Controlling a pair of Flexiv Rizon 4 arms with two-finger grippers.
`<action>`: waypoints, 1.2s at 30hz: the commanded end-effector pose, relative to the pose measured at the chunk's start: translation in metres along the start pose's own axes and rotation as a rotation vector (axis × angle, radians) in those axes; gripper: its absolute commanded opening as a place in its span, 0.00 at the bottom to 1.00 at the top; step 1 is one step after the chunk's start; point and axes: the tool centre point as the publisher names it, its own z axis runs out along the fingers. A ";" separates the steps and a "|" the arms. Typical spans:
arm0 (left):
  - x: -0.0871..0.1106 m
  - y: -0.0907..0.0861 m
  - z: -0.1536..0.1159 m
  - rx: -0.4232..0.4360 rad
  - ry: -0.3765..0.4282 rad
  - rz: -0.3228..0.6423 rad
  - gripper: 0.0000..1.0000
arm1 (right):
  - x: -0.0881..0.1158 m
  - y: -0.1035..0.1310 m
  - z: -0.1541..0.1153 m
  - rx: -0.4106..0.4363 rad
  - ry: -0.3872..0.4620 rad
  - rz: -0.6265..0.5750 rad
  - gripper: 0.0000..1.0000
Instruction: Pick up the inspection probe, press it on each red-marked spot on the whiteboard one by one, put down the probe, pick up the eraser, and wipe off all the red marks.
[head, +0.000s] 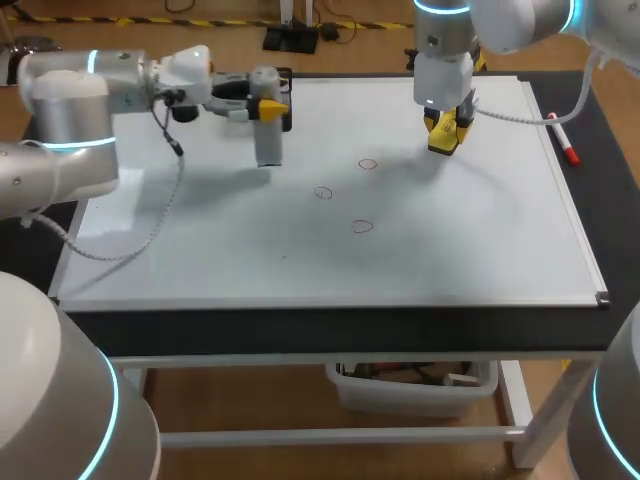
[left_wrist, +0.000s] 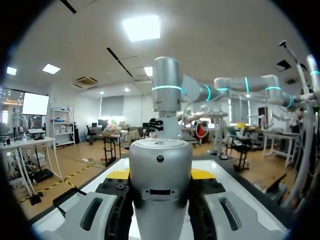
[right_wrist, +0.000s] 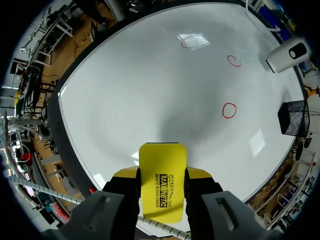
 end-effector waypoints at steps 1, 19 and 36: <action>0.006 -0.008 -0.030 0.001 -0.075 0.009 0.00 | 0.001 -0.001 -0.002 0.001 0.003 -0.002 0.00; -0.017 -0.023 -0.122 -0.014 -0.254 0.044 0.00 | 0.001 -0.001 -0.002 0.001 0.003 -0.002 0.00; -0.017 -0.024 -0.143 -0.019 -0.284 0.040 0.00 | -0.027 0.027 -0.016 0.022 0.046 -0.062 0.00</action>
